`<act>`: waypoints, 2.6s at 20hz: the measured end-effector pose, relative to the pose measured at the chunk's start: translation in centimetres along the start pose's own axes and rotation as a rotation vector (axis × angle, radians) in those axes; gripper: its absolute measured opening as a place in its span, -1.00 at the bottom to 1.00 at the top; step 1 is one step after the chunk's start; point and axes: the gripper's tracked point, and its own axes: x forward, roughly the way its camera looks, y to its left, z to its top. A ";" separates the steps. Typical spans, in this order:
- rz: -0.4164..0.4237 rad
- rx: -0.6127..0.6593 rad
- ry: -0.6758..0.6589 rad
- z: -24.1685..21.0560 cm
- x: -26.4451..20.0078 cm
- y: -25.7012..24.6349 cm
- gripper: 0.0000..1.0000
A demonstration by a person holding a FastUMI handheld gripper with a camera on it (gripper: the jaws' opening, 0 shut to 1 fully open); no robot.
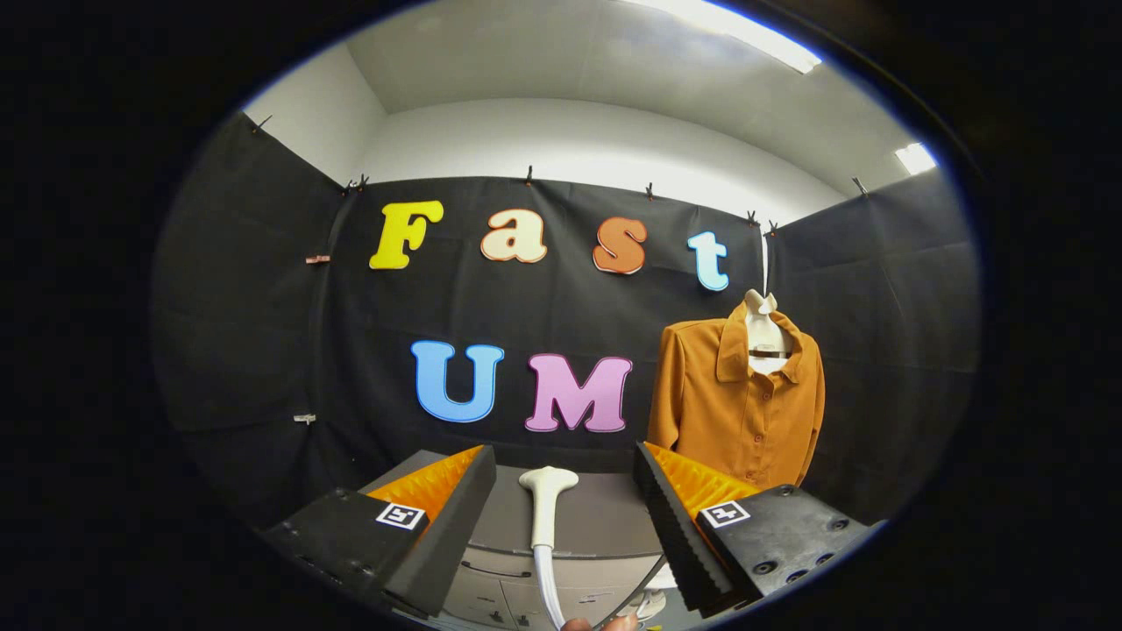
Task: Iron the clothes twice with a garment steamer, once on the left side and once on the right side.
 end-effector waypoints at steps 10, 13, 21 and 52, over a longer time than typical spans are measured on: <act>0.050 -0.039 0.423 -13.9 9.4 2.5 0.96; 0.059 -0.044 0.527 -18.2 12.1 3.0 0.97; 0.016 -0.074 0.713 -26.5 16.9 3.1 0.67; -0.095 0.013 -0.071 -5.2 7.4 -13.5 -0.42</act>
